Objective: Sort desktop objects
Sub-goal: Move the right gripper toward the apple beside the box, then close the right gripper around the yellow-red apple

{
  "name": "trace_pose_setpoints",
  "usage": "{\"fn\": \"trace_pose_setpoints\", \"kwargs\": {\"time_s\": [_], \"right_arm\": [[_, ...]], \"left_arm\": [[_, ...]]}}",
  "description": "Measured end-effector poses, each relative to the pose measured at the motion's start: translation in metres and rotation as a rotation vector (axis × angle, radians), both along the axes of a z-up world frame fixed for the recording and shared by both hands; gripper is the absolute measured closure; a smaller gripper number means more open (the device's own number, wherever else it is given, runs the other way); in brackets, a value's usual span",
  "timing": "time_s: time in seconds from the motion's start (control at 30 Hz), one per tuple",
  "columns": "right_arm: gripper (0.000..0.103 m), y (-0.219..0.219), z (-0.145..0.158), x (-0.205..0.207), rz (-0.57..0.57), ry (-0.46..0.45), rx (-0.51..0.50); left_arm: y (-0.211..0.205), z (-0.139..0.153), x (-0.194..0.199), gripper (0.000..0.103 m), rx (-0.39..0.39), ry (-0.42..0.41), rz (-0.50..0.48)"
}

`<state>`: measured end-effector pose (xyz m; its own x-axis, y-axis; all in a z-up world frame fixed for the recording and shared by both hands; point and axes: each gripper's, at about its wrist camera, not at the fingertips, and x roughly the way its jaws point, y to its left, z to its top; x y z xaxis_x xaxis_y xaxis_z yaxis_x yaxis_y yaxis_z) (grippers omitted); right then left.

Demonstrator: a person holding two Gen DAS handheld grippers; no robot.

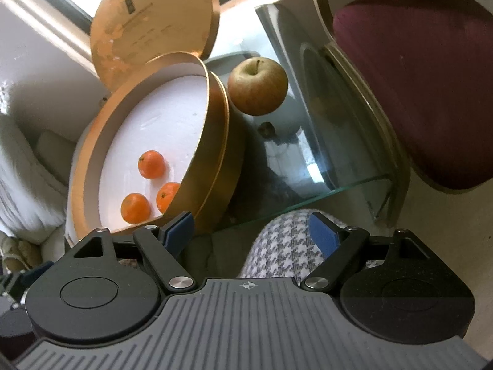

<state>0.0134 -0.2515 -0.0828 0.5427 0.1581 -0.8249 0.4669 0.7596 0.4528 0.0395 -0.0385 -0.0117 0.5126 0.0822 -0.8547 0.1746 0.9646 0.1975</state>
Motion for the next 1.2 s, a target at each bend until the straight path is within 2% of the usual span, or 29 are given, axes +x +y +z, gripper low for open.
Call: {"fn": "trace_pose_setpoints", "kwargs": {"time_s": [0.17, 0.3, 0.5, 0.73, 0.87, 0.97, 1.1, 1.2], "right_arm": [[0.017, -0.018, -0.005, 0.023, -0.100, 0.001, 0.093], [0.017, -0.033, -0.001, 0.055, -0.182, -0.004, 0.089], [0.015, -0.051, -0.004, 0.104, -0.296, -0.002, 0.084], [0.015, -0.069, -0.026, 0.154, -0.409, 0.088, 0.103], [0.015, -0.069, -0.033, 0.171, -0.433, 0.144, 0.038], [0.015, -0.066, -0.037, 0.180, -0.420, 0.175, 0.030], [0.019, -0.058, -0.041, 0.190, -0.397, 0.230, -0.040], [0.017, -0.056, -0.045, 0.195, -0.394, 0.256, -0.062]], "left_arm": [[0.018, 0.004, 0.007, 0.000, -0.073, -0.042, 0.046], [0.031, 0.008, 0.016, 0.000, -0.111, -0.081, 0.080], [0.043, -0.002, 0.033, 0.000, -0.149, -0.056, 0.109], [0.055, -0.013, 0.041, 0.000, -0.164, -0.023, 0.120], [0.062, -0.018, 0.044, 0.000, -0.164, -0.006, 0.142], [0.064, -0.020, 0.046, 0.000, -0.168, 0.007, 0.151], [0.065, -0.023, 0.048, 0.000, -0.172, 0.016, 0.144], [0.065, -0.025, 0.049, 0.000, -0.175, 0.029, 0.147]]}}
